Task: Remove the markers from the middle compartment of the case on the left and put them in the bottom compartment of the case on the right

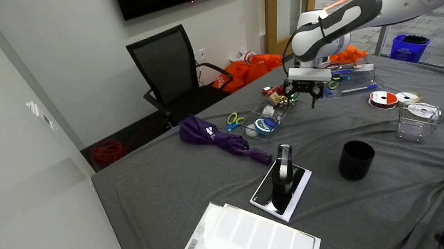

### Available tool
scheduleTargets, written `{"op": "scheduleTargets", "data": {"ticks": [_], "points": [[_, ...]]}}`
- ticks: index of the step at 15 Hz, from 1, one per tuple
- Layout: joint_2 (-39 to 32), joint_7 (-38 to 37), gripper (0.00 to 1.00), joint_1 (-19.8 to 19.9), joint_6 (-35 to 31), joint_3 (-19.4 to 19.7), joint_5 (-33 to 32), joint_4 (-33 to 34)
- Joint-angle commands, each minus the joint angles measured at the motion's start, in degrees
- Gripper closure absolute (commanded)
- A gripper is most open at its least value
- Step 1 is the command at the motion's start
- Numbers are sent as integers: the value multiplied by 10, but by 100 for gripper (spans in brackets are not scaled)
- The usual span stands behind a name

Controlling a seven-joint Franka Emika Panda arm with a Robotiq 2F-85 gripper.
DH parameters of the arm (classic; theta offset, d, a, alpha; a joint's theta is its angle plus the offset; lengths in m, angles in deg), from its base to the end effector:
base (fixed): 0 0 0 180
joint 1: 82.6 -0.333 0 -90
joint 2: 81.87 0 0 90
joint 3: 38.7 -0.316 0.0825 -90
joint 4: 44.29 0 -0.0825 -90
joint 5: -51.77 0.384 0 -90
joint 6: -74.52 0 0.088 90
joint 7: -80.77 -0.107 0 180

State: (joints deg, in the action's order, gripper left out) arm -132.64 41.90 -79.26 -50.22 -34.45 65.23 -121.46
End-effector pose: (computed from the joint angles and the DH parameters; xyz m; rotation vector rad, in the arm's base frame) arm 0.7292 -0.0766 0.1877 -2.7090 1.3496 0.1294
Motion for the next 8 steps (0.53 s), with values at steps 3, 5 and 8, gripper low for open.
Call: {"op": "scheduleTargets", "data": {"ticks": [3, 5, 8], "points": [[-9, -8, 0, -27, 65, 20, -39, 26], [-15, -8, 0, -38, 103, 20, -59, 41], [-25, 7, 0, -49, 151, 13, -76, 73]]}}
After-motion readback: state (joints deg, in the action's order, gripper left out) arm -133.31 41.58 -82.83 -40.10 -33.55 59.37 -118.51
